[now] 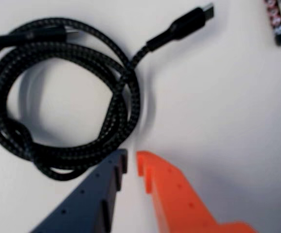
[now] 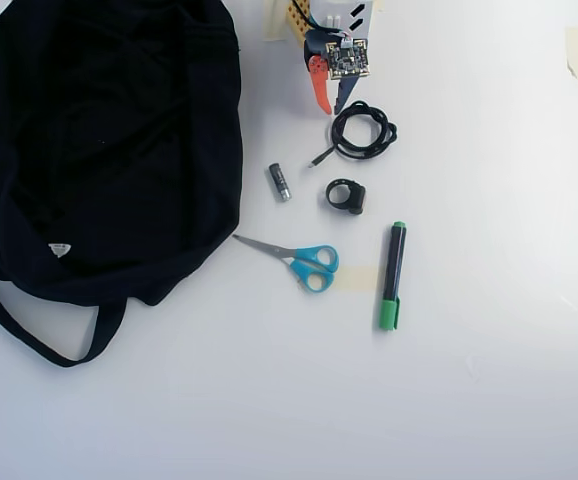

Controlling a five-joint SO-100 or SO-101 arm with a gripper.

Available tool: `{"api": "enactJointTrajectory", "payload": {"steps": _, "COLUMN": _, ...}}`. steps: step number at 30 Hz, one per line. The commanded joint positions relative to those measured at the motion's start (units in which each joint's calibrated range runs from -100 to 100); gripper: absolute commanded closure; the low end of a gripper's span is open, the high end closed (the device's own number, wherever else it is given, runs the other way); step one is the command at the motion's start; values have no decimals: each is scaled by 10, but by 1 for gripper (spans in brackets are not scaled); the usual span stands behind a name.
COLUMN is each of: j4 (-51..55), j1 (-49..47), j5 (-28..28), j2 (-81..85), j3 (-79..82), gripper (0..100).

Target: Put the cable into the black bag

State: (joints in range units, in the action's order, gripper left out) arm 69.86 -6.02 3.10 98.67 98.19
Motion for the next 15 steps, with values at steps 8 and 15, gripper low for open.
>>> {"api": "enactJointTrajectory", "payload": {"steps": 8, "j4": -95, "j1": -3, "j5": 3, "j2": -90, "j3": -188, "gripper": 98}}
{"api": "enactJointTrajectory", "payload": {"steps": 15, "j4": -194, "j1": -21, "j5": -2, "j2": -259, "j3": -348, "gripper": 98}}
